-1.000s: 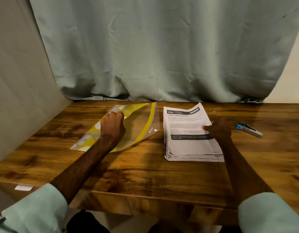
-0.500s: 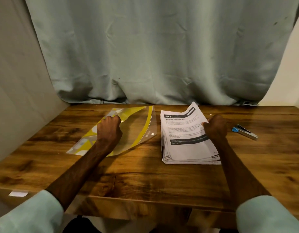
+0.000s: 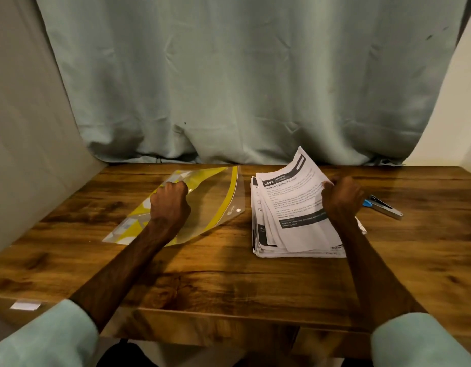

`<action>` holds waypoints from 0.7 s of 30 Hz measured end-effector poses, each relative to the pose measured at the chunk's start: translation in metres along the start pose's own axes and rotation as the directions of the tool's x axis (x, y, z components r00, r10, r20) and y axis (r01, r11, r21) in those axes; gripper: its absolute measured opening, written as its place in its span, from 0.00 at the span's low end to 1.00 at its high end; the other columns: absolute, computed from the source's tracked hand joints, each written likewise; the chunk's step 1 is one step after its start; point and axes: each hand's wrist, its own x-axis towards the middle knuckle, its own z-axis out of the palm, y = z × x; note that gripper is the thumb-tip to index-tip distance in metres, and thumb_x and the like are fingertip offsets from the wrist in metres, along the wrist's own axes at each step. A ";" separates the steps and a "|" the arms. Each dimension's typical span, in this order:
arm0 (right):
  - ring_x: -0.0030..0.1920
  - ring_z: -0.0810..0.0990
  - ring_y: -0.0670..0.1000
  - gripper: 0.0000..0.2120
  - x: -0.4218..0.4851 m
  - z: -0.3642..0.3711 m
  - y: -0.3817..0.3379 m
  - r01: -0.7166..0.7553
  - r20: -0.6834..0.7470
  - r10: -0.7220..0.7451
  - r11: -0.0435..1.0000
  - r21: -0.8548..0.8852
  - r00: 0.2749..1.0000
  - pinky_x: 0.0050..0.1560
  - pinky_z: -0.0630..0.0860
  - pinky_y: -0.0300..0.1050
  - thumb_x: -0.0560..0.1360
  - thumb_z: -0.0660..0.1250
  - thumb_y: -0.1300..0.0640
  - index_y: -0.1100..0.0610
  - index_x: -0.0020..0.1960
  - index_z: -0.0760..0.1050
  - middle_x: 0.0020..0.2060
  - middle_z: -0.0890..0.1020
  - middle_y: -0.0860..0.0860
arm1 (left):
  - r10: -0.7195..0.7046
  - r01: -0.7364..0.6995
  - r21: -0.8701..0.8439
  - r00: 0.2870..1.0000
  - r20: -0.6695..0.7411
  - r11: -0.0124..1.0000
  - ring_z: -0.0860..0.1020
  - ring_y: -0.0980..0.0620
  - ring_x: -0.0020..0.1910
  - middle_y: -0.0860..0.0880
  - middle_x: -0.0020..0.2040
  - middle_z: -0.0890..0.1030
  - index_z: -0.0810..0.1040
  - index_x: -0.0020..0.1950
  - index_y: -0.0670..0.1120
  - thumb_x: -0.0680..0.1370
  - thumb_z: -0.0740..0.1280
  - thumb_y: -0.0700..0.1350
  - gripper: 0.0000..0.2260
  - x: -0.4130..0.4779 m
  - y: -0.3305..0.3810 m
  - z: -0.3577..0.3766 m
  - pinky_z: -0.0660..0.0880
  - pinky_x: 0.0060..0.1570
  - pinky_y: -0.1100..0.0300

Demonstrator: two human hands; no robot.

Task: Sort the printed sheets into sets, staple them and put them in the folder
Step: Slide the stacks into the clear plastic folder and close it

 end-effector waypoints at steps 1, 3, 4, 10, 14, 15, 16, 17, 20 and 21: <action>0.54 0.81 0.60 0.11 -0.003 -0.002 -0.001 0.019 -0.005 -0.019 1.000 0.012 1.000 0.45 0.70 0.47 0.82 0.66 0.55 0.60 0.60 0.79 0.53 0.82 0.59 | -0.004 0.004 -0.001 1.000 0.000 1.000 0.79 0.41 0.41 0.43 0.41 0.80 0.79 0.44 0.44 0.75 0.68 0.36 0.04 0.000 0.000 0.000 0.77 0.37 0.53; 0.54 0.80 0.60 0.12 -0.008 -0.003 -0.004 0.055 -0.015 -0.054 0.996 0.068 0.998 0.45 0.68 0.47 0.83 0.64 0.53 0.61 0.59 0.78 0.52 0.81 0.59 | -0.010 0.010 -0.007 1.000 0.004 1.000 0.79 0.42 0.39 0.44 0.39 0.80 0.80 0.43 0.44 0.75 0.68 0.36 0.04 0.001 -0.001 0.000 0.79 0.37 0.52; 0.52 0.80 0.59 0.12 -0.009 -0.003 -0.005 0.077 -0.024 -0.075 0.992 0.103 0.997 0.45 0.68 0.46 0.83 0.64 0.52 0.61 0.58 0.78 0.51 0.81 0.59 | -0.013 0.013 -0.008 1.000 0.008 1.000 0.79 0.43 0.38 0.44 0.38 0.80 0.80 0.43 0.44 0.75 0.68 0.36 0.05 0.001 -0.002 0.001 0.79 0.36 0.52; 0.54 0.82 0.59 0.14 -0.005 0.005 -0.007 0.067 0.025 -0.074 0.975 0.211 0.997 0.48 0.78 0.51 0.77 0.73 0.53 0.59 0.60 0.78 0.55 0.82 0.58 | -0.013 0.013 -0.001 1.000 0.001 1.000 0.77 0.43 0.37 0.44 0.39 0.79 0.80 0.43 0.45 0.75 0.68 0.36 0.04 -0.001 0.000 -0.005 0.72 0.34 0.55; 0.45 0.84 0.57 0.15 0.014 0.009 -0.002 0.007 0.215 -0.030 0.994 0.110 0.976 0.47 0.82 0.54 0.75 0.75 0.49 0.59 0.53 0.79 0.49 0.84 0.57 | -0.005 0.005 -0.003 1.000 -0.002 1.000 0.76 0.43 0.35 0.44 0.36 0.77 0.74 0.38 0.47 0.74 0.68 0.35 0.09 -0.001 -0.001 -0.007 0.69 0.33 0.56; 0.43 0.84 0.57 0.16 0.019 0.009 -0.001 -0.011 0.263 -0.016 0.995 0.100 0.965 0.46 0.82 0.53 0.74 0.75 0.47 0.59 0.52 0.79 0.48 0.84 0.57 | -0.006 0.006 -0.006 1.000 -0.001 1.000 0.76 0.43 0.35 0.44 0.36 0.77 0.74 0.37 0.47 0.74 0.68 0.35 0.09 -0.001 -0.002 -0.007 0.69 0.33 0.56; 0.43 0.84 0.57 0.18 0.022 0.008 -0.002 -0.023 0.311 -0.005 0.996 0.086 0.951 0.44 0.81 0.51 0.75 0.74 0.46 0.60 0.53 0.78 0.48 0.84 0.57 | -0.010 0.010 -0.011 1.000 -0.001 1.000 0.76 0.43 0.36 0.44 0.37 0.77 0.75 0.38 0.47 0.74 0.68 0.35 0.08 -0.001 -0.003 -0.007 0.70 0.33 0.56; 0.43 0.83 0.56 0.19 0.026 0.008 -0.001 -0.022 0.354 -0.006 0.997 0.075 0.935 0.41 0.79 0.48 0.75 0.73 0.45 0.60 0.54 0.78 0.49 0.84 0.58 | -0.013 0.013 -0.013 1.000 -0.002 1.000 0.77 0.43 0.36 0.44 0.37 0.78 0.77 0.39 0.46 0.74 0.68 0.35 0.07 -0.001 -0.003 -0.006 0.71 0.33 0.56; 0.43 0.81 0.55 0.22 0.029 0.010 0.002 -0.018 0.422 -0.014 0.997 0.073 0.907 0.35 0.72 0.43 0.77 0.72 0.45 0.62 0.59 0.77 0.53 0.83 0.58 | -0.024 0.024 -0.001 1.000 -0.001 1.000 0.78 0.42 0.37 0.44 0.38 0.79 0.80 0.41 0.45 0.74 0.68 0.35 0.06 -0.001 -0.002 -0.006 0.72 0.33 0.56; 0.43 0.81 0.55 0.23 0.030 0.013 0.003 -0.027 0.421 -0.010 0.996 0.083 0.907 0.35 0.72 0.43 0.77 0.72 0.45 0.62 0.60 0.77 0.54 0.83 0.58 | -0.025 0.025 0.002 1.000 -0.002 1.000 0.78 0.42 0.37 0.44 0.38 0.79 0.79 0.40 0.45 0.74 0.68 0.35 0.06 -0.001 -0.002 -0.006 0.71 0.33 0.56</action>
